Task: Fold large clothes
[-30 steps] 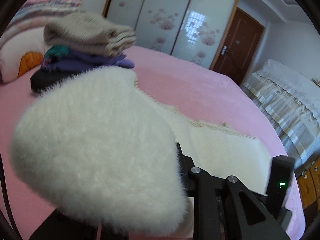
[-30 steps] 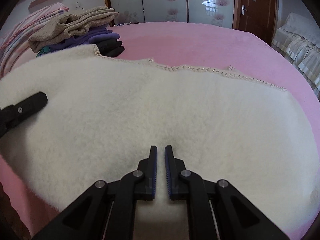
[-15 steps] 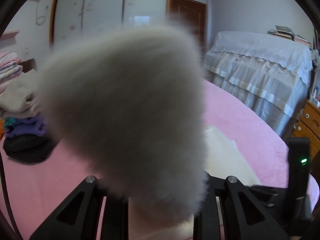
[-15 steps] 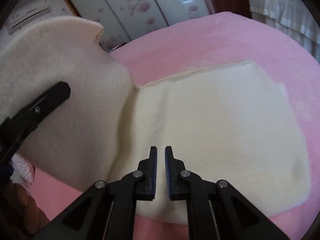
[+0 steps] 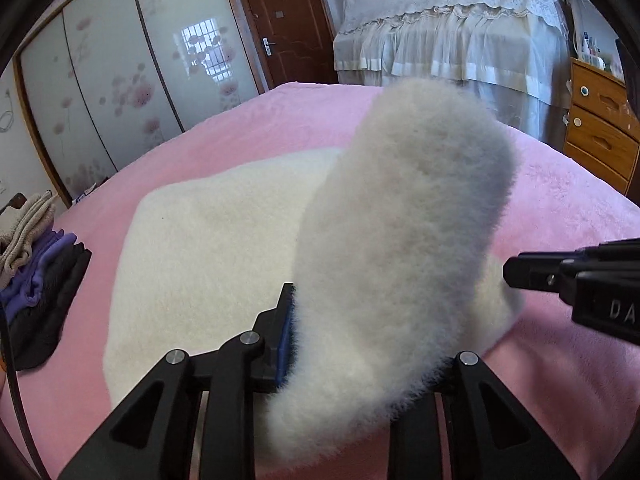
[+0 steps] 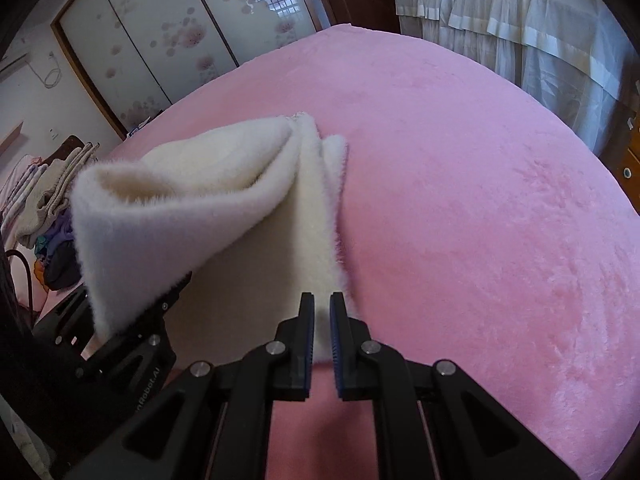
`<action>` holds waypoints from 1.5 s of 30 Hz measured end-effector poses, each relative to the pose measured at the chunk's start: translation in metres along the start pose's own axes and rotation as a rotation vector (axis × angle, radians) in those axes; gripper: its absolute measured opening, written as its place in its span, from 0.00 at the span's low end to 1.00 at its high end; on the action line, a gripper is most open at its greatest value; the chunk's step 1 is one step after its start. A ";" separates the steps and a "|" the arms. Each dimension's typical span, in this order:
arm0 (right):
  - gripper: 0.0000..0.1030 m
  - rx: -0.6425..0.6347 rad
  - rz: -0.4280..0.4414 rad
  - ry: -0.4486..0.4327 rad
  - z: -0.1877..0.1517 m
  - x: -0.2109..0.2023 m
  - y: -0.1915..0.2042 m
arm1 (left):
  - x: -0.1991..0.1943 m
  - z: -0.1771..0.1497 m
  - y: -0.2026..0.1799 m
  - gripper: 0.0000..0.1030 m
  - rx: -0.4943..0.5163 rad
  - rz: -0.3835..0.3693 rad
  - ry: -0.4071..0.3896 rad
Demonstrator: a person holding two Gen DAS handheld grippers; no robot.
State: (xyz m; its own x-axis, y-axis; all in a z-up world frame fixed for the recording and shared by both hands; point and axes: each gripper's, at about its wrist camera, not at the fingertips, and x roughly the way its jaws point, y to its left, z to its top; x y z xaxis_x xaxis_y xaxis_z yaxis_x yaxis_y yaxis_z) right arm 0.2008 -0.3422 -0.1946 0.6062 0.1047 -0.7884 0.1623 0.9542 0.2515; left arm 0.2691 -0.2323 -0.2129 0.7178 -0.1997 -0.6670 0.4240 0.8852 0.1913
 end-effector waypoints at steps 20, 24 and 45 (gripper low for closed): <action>0.54 -0.018 0.198 -0.075 0.038 -0.066 0.018 | -0.093 -0.011 0.137 0.85 -0.476 -0.174 0.037; 0.60 -0.032 0.250 -0.032 0.048 -0.057 0.035 | -0.069 -0.033 0.181 0.85 -0.628 -0.094 0.113; 0.11 -0.207 0.112 -0.051 0.046 -0.053 0.037 | -0.016 -0.018 0.147 0.85 -0.541 -0.150 0.156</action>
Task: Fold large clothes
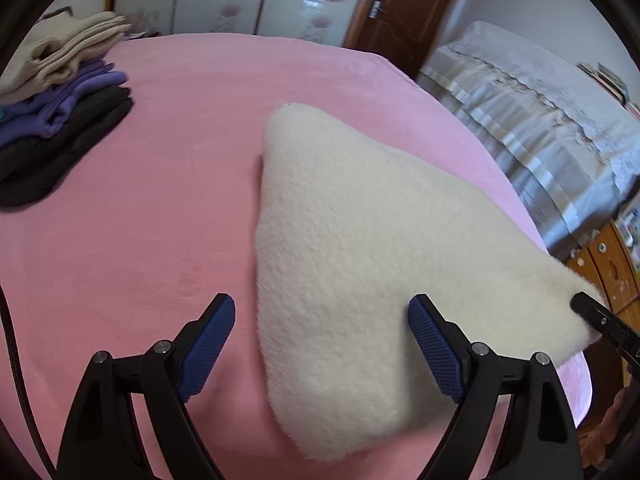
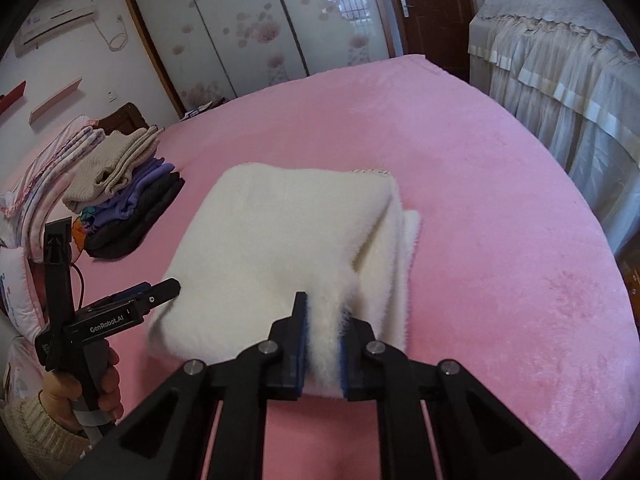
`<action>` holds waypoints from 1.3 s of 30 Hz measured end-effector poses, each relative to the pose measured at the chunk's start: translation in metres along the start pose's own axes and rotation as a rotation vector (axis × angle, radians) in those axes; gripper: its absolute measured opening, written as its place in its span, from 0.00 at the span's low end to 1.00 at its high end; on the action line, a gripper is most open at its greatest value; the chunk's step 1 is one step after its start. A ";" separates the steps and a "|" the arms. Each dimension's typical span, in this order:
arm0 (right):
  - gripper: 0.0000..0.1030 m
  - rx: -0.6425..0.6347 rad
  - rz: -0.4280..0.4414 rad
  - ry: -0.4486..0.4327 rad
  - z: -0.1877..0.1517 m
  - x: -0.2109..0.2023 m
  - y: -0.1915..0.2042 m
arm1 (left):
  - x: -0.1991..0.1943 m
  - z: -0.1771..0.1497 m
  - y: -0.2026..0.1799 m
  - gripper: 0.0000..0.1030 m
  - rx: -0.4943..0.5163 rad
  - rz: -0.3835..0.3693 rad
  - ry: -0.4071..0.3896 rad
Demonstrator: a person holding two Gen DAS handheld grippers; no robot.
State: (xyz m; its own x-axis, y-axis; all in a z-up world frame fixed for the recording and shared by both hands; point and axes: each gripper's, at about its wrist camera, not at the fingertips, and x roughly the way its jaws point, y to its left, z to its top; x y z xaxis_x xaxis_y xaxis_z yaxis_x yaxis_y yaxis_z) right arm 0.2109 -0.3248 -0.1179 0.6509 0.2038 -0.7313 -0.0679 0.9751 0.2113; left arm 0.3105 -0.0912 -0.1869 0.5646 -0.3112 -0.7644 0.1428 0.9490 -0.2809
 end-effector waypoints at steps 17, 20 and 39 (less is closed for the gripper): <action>0.11 0.058 -0.085 -0.010 -0.032 0.043 -0.042 | 0.008 -0.025 -0.032 0.52 0.157 0.096 -0.083; 0.12 0.087 -0.078 0.027 -0.039 0.058 -0.050 | 0.014 -0.033 -0.028 0.52 0.167 0.112 -0.094; 0.84 0.016 -0.124 0.011 0.009 -0.008 -0.034 | -0.049 0.028 -0.001 0.99 0.130 0.055 0.027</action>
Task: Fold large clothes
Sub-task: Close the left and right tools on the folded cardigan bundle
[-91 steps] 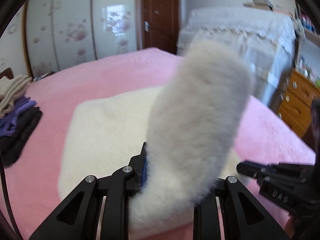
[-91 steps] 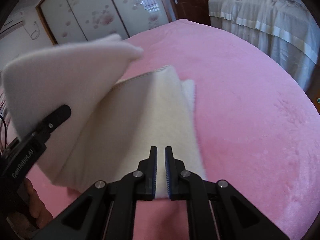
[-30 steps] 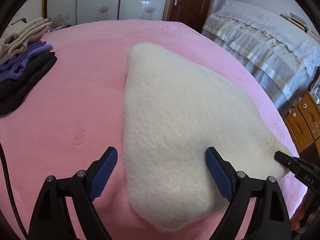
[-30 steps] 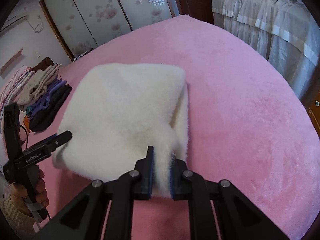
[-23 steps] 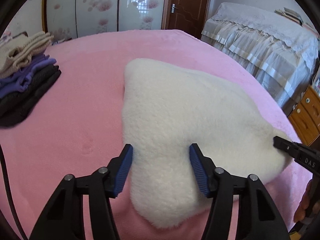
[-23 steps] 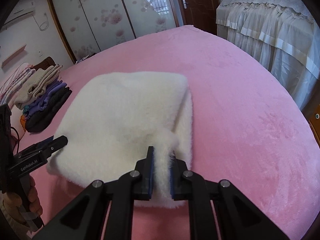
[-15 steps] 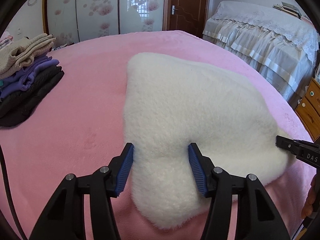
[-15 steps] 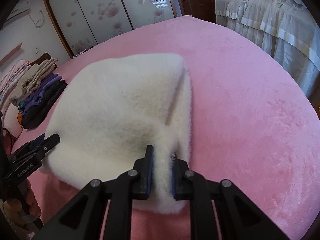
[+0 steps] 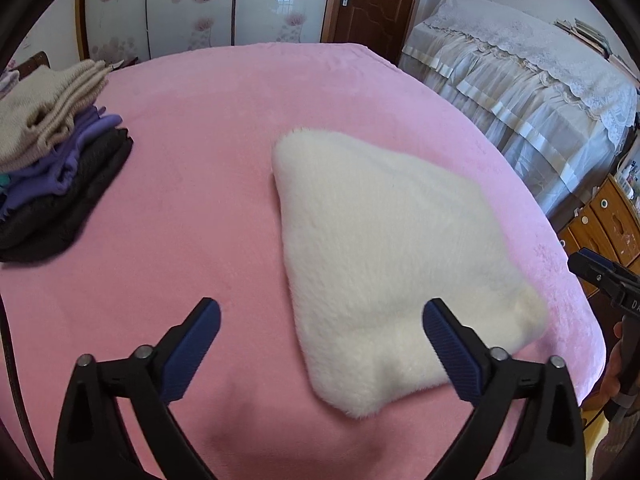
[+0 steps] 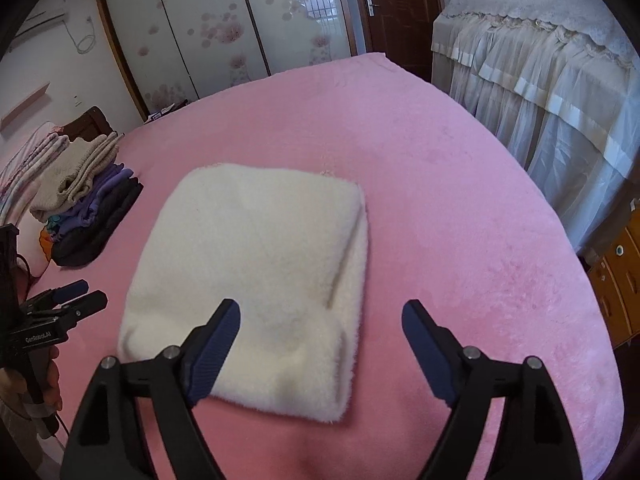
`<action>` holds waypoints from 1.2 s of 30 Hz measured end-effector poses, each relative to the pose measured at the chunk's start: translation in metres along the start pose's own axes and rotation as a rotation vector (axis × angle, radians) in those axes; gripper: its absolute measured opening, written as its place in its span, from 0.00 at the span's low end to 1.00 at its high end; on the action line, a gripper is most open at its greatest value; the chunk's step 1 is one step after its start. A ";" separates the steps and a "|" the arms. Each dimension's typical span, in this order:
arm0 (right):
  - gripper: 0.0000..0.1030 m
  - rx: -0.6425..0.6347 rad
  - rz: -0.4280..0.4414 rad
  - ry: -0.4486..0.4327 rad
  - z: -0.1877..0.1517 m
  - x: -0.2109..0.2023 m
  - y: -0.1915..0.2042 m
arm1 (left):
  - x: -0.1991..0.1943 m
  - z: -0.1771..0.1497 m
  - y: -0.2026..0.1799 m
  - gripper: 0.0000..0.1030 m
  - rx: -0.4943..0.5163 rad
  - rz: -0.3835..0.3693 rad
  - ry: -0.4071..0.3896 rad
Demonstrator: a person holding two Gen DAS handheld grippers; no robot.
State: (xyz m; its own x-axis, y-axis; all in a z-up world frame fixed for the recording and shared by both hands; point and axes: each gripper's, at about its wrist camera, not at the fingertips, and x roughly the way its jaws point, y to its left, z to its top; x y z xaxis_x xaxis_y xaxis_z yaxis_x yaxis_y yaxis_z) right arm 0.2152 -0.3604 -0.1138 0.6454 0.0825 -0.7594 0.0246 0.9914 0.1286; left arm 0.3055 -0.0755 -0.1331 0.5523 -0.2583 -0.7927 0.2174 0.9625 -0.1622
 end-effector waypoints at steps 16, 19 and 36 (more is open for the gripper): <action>0.27 -0.142 0.094 0.062 0.095 0.089 0.048 | 0.083 0.105 -0.018 0.99 -0.026 -0.078 0.056; 0.24 -0.126 0.084 0.152 0.099 0.138 0.050 | 0.121 0.109 -0.015 0.91 -0.019 -0.055 0.103; 0.56 -0.126 -0.033 0.167 0.095 0.137 0.005 | 0.125 0.100 0.005 0.97 0.012 -0.010 0.121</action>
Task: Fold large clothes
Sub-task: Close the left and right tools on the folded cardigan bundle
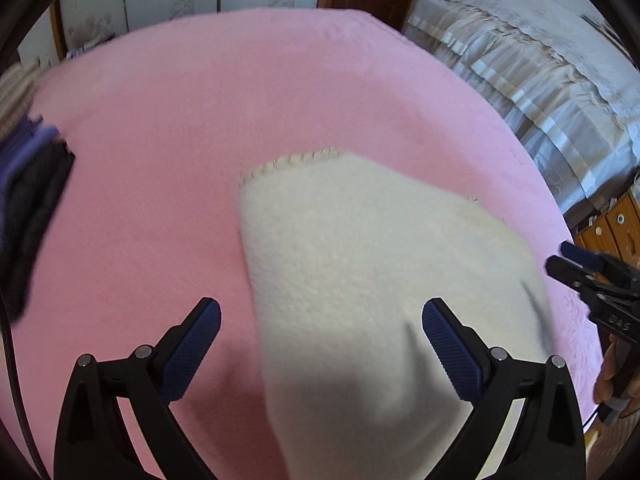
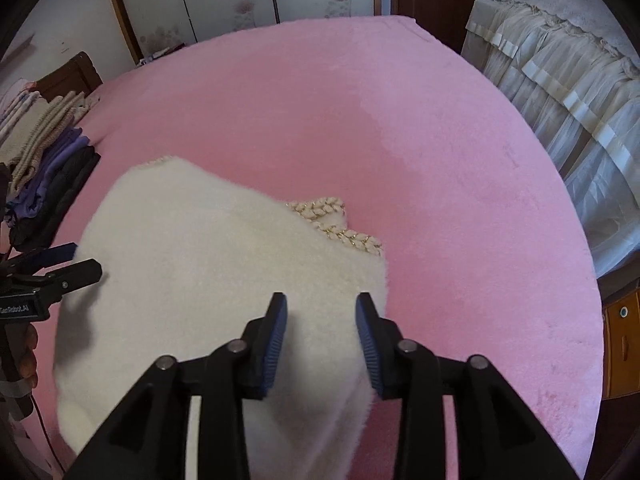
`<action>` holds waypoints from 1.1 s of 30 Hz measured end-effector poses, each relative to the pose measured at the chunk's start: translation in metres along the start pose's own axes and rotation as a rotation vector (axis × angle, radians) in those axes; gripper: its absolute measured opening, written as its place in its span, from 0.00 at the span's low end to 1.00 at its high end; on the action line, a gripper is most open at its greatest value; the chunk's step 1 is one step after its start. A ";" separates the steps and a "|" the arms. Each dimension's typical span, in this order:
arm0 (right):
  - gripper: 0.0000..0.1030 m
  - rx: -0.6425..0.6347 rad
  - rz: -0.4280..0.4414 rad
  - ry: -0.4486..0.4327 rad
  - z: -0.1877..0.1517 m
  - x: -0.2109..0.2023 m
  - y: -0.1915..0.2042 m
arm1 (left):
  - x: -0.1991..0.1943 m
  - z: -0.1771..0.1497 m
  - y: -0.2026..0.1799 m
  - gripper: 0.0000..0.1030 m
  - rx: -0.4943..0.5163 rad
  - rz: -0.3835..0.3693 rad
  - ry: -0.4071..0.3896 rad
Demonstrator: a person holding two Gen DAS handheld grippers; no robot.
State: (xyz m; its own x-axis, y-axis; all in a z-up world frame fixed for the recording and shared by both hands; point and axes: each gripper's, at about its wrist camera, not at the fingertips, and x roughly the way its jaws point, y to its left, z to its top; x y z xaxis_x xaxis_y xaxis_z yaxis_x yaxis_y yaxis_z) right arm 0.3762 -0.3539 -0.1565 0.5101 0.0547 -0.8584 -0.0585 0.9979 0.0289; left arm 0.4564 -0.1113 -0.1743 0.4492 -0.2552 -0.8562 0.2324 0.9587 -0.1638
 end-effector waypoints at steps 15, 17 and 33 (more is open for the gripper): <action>0.87 0.021 0.119 -0.164 -0.044 -0.104 -0.013 | -0.091 -0.034 -0.017 0.99 0.088 0.035 -0.049; 0.87 0.030 0.148 -0.143 -0.051 -0.100 -0.017 | -0.088 -0.041 -0.018 0.99 0.065 -0.037 -0.018; 0.89 0.206 0.305 0.186 -0.081 -0.015 -0.056 | 0.002 -0.074 0.004 1.00 -0.051 -0.289 0.239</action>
State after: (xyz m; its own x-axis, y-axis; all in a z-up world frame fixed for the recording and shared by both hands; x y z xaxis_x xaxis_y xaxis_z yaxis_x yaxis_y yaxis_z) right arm 0.3021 -0.4134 -0.1864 0.3306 0.3608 -0.8721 -0.0003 0.9241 0.3822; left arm 0.3946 -0.0982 -0.2126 0.1562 -0.4855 -0.8602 0.2745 0.8579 -0.4344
